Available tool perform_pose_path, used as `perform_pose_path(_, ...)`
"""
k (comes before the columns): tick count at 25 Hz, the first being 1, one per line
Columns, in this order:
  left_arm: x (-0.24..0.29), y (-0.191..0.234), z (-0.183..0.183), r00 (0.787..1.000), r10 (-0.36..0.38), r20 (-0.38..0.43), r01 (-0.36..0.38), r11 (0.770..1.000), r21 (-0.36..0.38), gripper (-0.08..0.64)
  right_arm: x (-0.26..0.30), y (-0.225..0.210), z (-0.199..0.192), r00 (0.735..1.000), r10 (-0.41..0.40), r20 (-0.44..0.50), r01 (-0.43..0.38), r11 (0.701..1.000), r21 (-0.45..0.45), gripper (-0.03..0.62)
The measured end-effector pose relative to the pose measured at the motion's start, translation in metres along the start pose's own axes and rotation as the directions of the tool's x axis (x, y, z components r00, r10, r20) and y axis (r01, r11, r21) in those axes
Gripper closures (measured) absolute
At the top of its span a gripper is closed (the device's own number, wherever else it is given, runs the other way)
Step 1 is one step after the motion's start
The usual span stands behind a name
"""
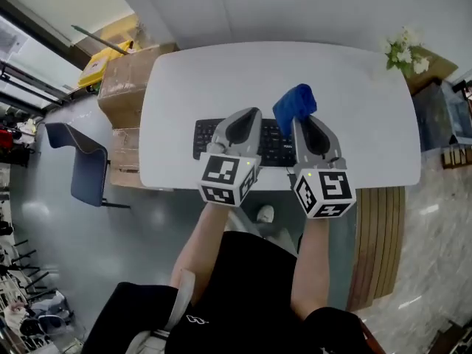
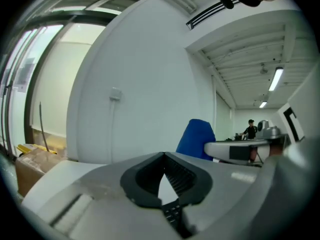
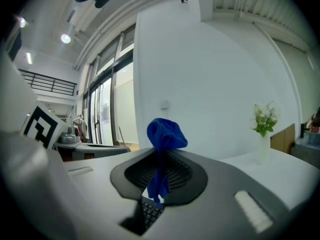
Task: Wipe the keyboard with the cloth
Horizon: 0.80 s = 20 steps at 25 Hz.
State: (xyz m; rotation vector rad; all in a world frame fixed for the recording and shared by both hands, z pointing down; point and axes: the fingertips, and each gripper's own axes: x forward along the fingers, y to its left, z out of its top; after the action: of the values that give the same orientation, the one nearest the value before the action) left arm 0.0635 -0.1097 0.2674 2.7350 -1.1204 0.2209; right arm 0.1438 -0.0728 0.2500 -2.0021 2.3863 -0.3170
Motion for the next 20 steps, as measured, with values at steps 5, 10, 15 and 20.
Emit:
perform_pose_path(5, -0.052, 0.065, 0.038, 0.982, 0.154, 0.11, -0.153, 0.988, -0.021, 0.561, 0.033, 0.061, 0.029, 0.993, 0.105, 0.048, -0.102, 0.993, -0.065, 0.554)
perform_pose_path(10, -0.093, 0.105, 0.073, 0.942, 0.263, 0.21, -0.258, 0.965, -0.05, 0.561, 0.051, 0.107, 0.054, 0.975, 0.211, 0.073, -0.199, 0.97, -0.141, 0.554)
perform_pose_path(15, -0.124, 0.106, 0.085, 0.917, 0.298, 0.266, -0.296, 0.954, -0.049, 0.561, 0.04, 0.133, 0.064, 0.961, 0.258, 0.094, -0.236, 0.951, -0.199, 0.555)
perform_pose_path(20, -0.129, 0.106, 0.091, 0.915, 0.291, 0.279, -0.292, 0.956, -0.04, 0.561, 0.04, 0.139, 0.069, 0.96, 0.263, 0.1, -0.237, 0.947, -0.219, 0.554)
